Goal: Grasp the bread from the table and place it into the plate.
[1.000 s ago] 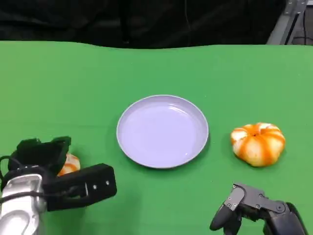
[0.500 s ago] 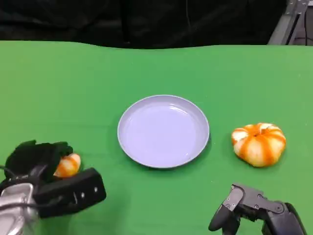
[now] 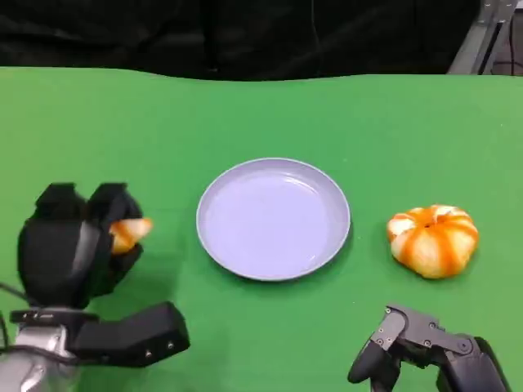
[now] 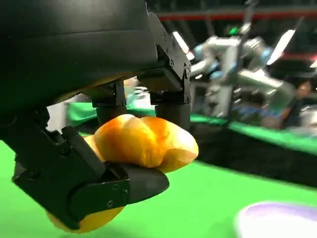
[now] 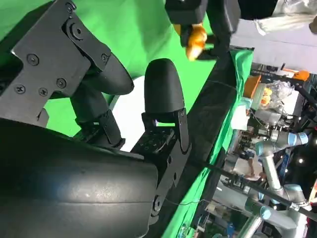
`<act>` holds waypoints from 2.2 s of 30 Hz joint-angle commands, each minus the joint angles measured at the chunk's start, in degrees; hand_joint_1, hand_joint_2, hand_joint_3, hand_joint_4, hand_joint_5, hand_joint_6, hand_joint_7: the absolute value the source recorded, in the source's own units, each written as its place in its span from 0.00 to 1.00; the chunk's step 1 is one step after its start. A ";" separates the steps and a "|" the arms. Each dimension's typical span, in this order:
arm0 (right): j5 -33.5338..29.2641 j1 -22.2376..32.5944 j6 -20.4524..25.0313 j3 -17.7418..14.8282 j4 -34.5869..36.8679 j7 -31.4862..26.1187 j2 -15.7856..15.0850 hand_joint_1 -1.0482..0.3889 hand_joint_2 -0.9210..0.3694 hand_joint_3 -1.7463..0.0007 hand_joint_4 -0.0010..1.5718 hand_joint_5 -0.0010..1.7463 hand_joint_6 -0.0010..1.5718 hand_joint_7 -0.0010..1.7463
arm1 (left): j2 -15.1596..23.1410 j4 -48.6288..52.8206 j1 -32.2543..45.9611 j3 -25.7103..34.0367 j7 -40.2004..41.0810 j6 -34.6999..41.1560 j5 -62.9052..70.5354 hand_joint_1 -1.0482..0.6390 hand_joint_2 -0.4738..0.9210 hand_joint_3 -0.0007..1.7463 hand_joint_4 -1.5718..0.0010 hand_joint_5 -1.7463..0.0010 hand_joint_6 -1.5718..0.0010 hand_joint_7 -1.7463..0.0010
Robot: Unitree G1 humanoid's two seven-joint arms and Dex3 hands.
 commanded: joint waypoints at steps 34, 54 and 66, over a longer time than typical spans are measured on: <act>-2.88 2.00 0.56 3.43 -2.00 -1.91 0.60 0.72 0.57 0.08 0.50 1.00 0.52 0.81 | -20.31 8.40 -28.17 -10.23 -54.07 20.67 -6.52 0.16 1.00 0.13 1.00 0.95 0.98 0.97; -2.76 0.68 1.03 3.57 -1.03 -2.01 0.57 0.71 0.57 0.07 0.51 1.00 0.52 0.82 | -7.96 -16.18 -15.34 -5.90 -68.02 20.18 -13.70 0.12 1.00 0.23 0.99 1.00 0.97 0.99; -2.78 0.08 0.84 3.78 -0.41 -2.05 0.63 0.71 0.57 0.07 0.52 1.00 0.52 0.82 | -4.43 -48.01 13.52 14.96 -63.84 9.54 -33.90 0.43 0.99 0.06 0.76 0.45 0.66 0.82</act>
